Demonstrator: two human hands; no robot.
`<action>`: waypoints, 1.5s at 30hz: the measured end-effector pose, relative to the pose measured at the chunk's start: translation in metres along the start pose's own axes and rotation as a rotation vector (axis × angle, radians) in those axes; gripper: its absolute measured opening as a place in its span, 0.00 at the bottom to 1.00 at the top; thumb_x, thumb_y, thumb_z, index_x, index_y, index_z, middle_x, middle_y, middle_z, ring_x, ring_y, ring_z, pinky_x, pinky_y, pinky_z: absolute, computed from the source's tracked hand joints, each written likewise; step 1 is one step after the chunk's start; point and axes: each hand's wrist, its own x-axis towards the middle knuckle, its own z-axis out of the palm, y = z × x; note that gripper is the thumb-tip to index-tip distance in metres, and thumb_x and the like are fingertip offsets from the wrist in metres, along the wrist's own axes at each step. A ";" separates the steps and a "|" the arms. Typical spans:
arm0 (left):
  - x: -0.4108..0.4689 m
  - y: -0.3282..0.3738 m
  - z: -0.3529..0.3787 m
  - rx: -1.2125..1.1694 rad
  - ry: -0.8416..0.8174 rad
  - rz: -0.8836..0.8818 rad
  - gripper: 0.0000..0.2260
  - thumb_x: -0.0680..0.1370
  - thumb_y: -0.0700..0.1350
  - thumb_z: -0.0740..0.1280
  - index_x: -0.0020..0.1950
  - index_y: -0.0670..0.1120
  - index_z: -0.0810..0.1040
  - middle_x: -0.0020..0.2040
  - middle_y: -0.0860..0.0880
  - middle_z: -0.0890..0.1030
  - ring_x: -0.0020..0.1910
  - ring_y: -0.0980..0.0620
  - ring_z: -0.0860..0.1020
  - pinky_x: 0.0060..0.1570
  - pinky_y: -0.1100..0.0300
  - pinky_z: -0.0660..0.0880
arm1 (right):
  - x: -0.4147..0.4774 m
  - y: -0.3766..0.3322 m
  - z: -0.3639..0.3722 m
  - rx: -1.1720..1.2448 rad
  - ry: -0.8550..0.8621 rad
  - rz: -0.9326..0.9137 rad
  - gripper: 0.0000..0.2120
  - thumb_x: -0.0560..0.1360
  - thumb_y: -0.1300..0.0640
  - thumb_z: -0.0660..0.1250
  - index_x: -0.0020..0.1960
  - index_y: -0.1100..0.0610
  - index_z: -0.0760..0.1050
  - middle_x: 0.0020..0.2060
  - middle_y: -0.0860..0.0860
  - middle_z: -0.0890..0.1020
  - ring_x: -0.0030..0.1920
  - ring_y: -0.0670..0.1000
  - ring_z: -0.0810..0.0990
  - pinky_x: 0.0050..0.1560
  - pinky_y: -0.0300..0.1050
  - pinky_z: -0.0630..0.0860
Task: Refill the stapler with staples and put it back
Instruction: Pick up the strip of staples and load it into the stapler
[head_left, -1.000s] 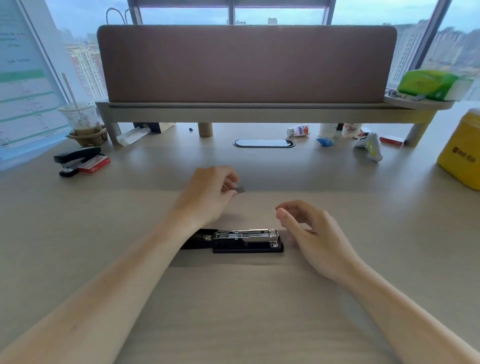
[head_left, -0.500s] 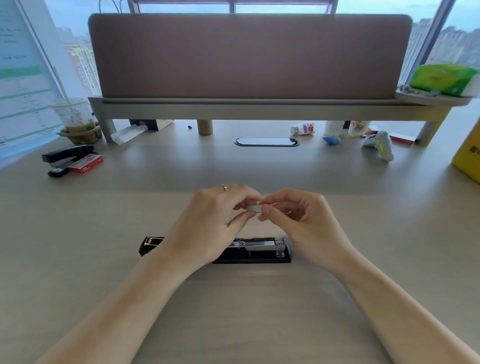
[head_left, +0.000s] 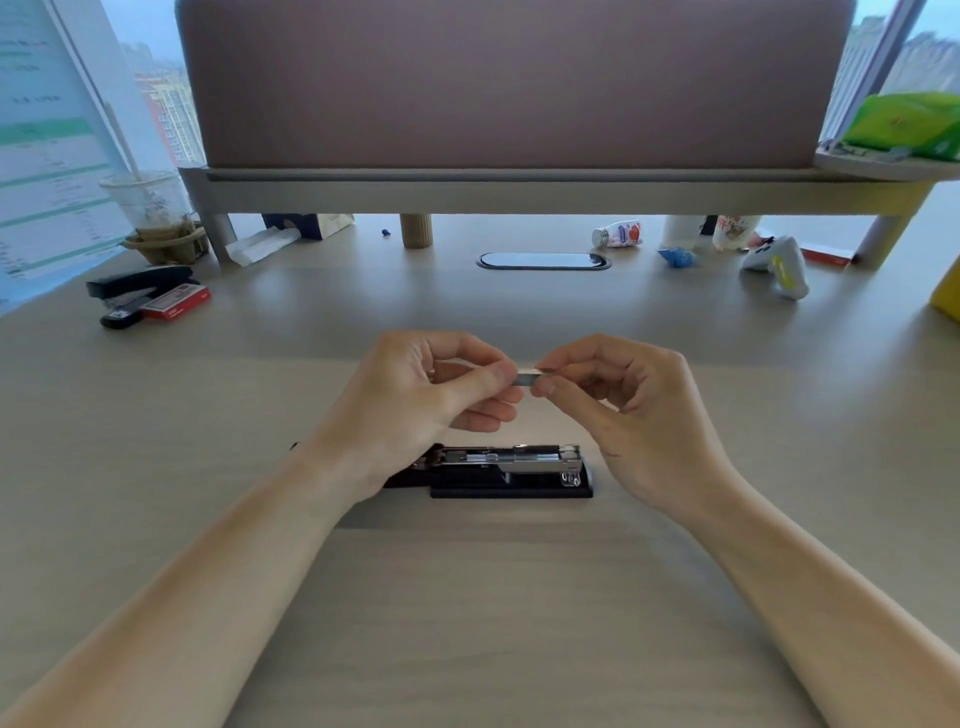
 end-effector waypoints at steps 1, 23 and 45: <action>0.000 0.000 0.001 -0.024 -0.006 -0.011 0.03 0.79 0.40 0.74 0.47 0.43 0.87 0.43 0.40 0.90 0.41 0.47 0.90 0.44 0.59 0.86 | 0.000 0.000 0.000 -0.011 0.000 -0.006 0.05 0.74 0.59 0.79 0.43 0.50 0.86 0.40 0.51 0.91 0.44 0.57 0.88 0.52 0.59 0.82; -0.003 -0.013 0.003 0.342 0.055 0.357 0.04 0.75 0.42 0.79 0.46 0.48 0.86 0.44 0.51 0.90 0.46 0.52 0.89 0.56 0.49 0.85 | -0.009 -0.005 -0.003 -0.120 -0.025 -0.078 0.05 0.73 0.57 0.79 0.49 0.53 0.87 0.42 0.47 0.90 0.44 0.47 0.87 0.50 0.43 0.83; -0.014 -0.009 -0.001 0.585 -0.164 0.382 0.04 0.73 0.43 0.78 0.45 0.51 0.87 0.40 0.54 0.88 0.43 0.51 0.85 0.47 0.48 0.82 | -0.024 0.009 -0.022 -0.298 -0.260 0.038 0.06 0.68 0.53 0.82 0.44 0.50 0.87 0.39 0.52 0.89 0.42 0.59 0.87 0.48 0.59 0.82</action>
